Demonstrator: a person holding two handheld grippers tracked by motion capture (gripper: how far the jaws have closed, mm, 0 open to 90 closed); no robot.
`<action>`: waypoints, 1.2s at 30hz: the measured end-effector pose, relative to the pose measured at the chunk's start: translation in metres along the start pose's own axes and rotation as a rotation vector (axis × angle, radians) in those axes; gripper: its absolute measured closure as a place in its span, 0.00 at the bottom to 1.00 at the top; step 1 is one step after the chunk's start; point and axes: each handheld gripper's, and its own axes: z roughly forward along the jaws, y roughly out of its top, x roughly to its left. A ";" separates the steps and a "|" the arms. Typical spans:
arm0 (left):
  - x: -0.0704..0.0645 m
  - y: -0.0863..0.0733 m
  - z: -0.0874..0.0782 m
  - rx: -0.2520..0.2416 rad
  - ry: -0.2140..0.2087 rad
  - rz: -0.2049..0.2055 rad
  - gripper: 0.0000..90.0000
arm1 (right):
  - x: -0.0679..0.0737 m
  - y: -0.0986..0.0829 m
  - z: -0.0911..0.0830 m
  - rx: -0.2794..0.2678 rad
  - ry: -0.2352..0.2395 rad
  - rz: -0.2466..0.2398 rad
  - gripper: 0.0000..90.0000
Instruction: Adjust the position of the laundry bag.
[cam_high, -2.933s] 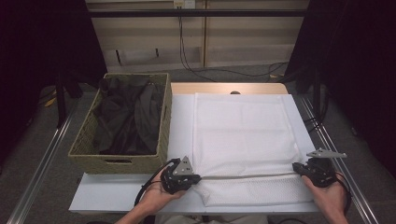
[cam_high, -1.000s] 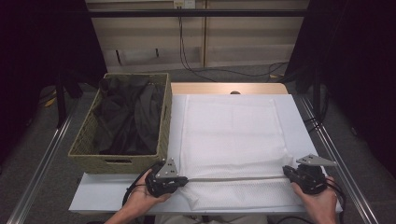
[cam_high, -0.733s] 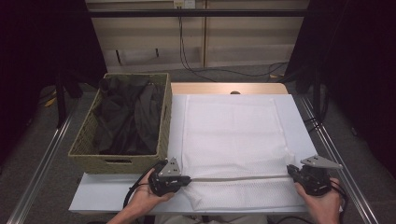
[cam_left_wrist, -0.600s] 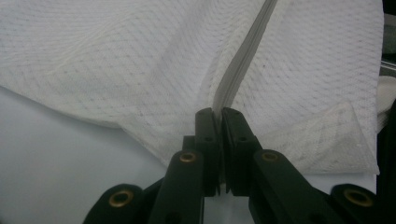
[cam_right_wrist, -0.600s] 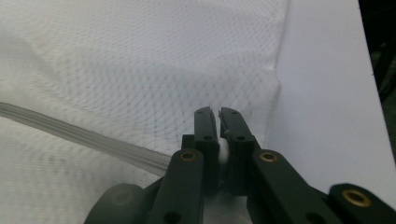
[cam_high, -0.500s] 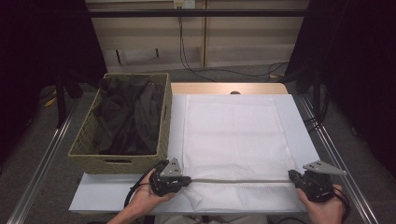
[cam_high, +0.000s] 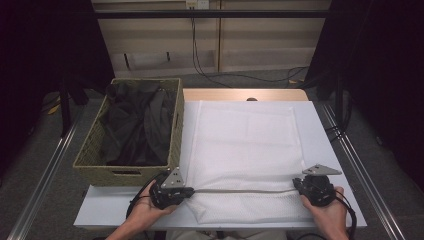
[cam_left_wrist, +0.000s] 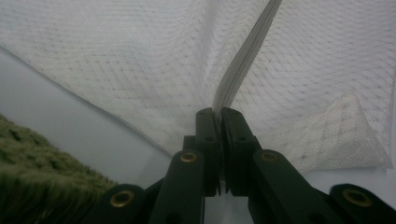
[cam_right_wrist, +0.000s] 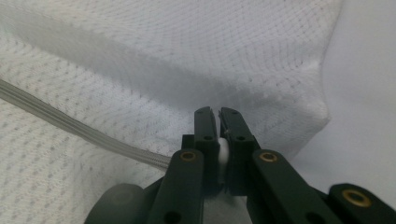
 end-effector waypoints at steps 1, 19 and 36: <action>0.001 -0.002 -0.001 -0.011 -0.001 -0.006 0.96 | 0.001 0.001 0.002 -0.003 -0.002 -0.002 0.96; 0.004 -0.022 -0.025 0.005 0.004 -0.016 0.96 | 0.025 0.025 0.032 -0.037 -0.022 -0.102 0.96; -0.003 -0.010 -0.010 -0.026 -0.019 -0.023 0.93 | 0.007 0.008 -0.002 -0.035 0.023 -0.036 0.96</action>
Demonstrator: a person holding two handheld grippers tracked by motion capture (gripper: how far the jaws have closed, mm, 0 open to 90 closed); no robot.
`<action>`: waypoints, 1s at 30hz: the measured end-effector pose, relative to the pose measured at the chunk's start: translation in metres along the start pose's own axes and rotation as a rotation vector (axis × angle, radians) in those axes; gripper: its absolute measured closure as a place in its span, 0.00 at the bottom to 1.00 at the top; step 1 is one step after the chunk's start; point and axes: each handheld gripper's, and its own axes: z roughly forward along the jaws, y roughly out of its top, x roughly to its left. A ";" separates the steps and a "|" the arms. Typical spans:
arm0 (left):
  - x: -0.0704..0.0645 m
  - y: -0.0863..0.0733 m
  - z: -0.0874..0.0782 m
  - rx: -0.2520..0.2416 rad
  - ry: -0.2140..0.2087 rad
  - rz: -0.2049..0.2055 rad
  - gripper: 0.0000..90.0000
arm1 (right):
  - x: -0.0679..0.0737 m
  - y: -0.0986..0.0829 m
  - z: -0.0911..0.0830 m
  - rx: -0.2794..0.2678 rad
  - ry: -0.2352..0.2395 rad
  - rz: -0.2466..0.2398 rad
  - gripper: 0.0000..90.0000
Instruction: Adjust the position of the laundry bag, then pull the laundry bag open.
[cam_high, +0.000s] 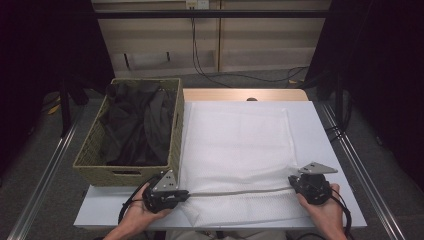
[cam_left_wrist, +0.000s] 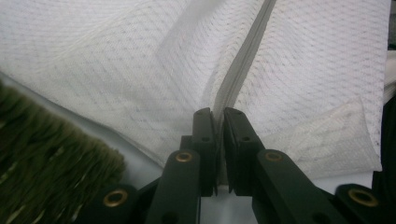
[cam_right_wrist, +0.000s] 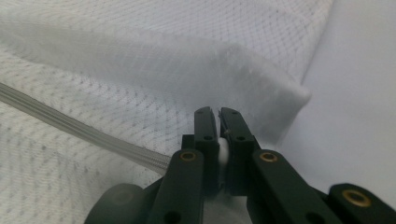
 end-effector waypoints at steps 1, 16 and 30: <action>0.000 0.002 0.003 -0.016 -0.009 -0.014 0.93 | -0.001 -0.001 -0.002 -0.003 0.000 -0.003 0.96; -0.009 0.011 0.007 -0.063 -0.041 -0.031 0.53 | -0.027 -0.020 -0.027 -0.043 0.093 0.115 0.66; -0.011 0.015 -0.009 -0.189 -0.026 -0.101 0.40 | -0.047 -0.032 -0.042 -0.066 0.126 0.181 0.48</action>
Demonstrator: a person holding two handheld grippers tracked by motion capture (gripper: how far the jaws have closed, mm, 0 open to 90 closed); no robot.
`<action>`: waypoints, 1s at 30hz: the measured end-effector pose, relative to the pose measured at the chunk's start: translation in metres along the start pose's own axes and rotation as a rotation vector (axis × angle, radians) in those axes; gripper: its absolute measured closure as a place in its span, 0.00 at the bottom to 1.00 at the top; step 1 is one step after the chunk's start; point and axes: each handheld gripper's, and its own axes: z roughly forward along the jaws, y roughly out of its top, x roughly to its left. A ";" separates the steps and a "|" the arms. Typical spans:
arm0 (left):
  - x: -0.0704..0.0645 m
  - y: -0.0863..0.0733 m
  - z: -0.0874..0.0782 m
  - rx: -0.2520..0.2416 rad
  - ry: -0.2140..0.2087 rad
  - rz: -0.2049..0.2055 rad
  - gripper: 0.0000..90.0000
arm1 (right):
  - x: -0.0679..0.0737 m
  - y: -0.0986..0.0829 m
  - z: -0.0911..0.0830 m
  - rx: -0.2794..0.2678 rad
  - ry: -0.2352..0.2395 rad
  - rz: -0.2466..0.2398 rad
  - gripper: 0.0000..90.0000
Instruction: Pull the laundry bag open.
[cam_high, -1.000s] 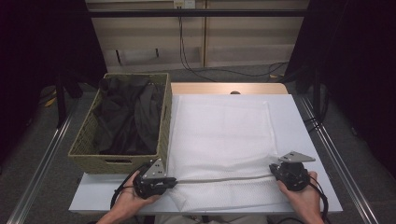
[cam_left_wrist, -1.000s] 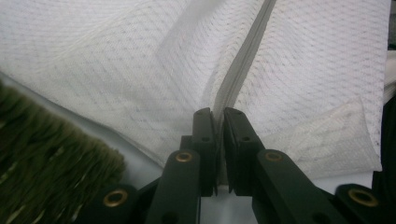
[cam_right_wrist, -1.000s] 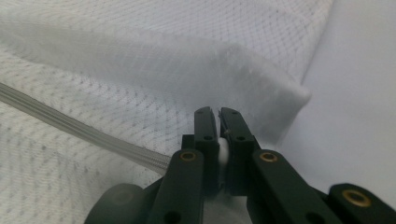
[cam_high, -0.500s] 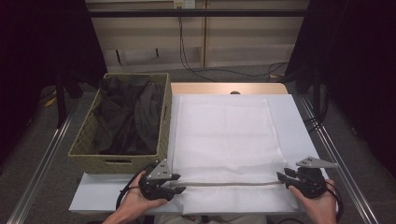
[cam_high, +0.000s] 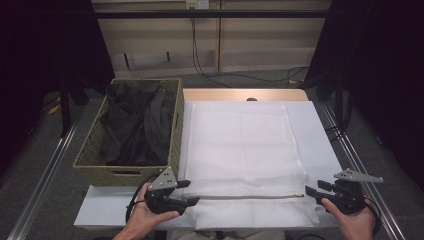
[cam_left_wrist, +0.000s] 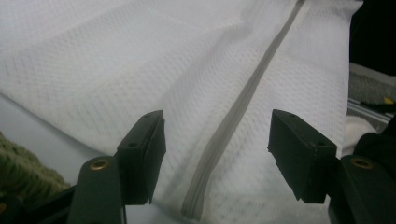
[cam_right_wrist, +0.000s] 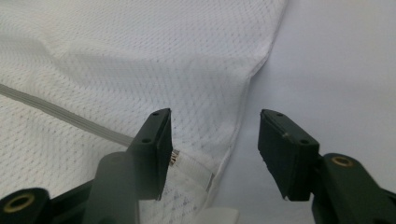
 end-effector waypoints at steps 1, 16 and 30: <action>0.000 0.001 0.002 0.003 -0.001 0.003 0.39 | 0.000 0.000 -0.001 -0.001 0.000 -0.003 0.48; -0.011 0.025 0.033 -0.029 -0.054 0.002 0.33 | 0.000 -0.013 -0.013 -0.087 0.039 -0.020 0.63; -0.028 0.049 0.067 -0.029 -0.106 0.080 0.41 | -0.007 -0.008 0.003 0.002 0.083 -0.016 0.68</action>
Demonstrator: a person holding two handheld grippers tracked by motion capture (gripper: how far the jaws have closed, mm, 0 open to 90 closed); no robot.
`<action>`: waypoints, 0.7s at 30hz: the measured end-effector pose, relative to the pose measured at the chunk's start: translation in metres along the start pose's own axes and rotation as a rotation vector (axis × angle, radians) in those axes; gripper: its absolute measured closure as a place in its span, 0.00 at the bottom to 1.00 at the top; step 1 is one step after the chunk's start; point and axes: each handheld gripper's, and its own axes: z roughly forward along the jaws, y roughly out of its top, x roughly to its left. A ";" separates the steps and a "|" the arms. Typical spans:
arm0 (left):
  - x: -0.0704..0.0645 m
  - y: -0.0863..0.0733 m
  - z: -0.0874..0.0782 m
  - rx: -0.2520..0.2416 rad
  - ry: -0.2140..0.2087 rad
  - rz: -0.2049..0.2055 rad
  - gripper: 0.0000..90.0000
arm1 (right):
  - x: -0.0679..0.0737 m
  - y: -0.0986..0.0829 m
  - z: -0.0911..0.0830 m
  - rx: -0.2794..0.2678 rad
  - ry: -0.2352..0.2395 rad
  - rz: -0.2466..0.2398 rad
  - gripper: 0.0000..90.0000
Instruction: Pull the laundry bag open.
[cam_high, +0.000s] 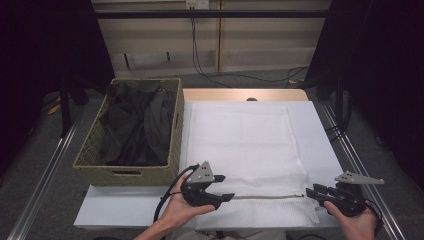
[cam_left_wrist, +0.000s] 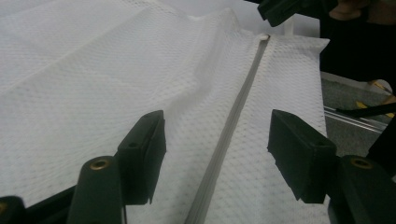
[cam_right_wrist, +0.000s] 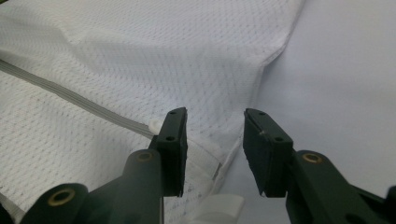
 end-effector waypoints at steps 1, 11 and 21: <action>-0.001 0.000 0.003 -0.003 0.003 0.001 0.41 | -0.001 0.000 0.001 0.003 0.012 0.004 0.68; -0.004 -0.001 0.016 0.012 -0.006 -0.003 0.38 | 0.000 -0.006 0.012 0.124 -0.004 0.006 0.68; -0.004 -0.002 0.019 0.043 0.009 0.024 0.36 | 0.005 -0.005 0.015 0.129 -0.048 -0.070 0.85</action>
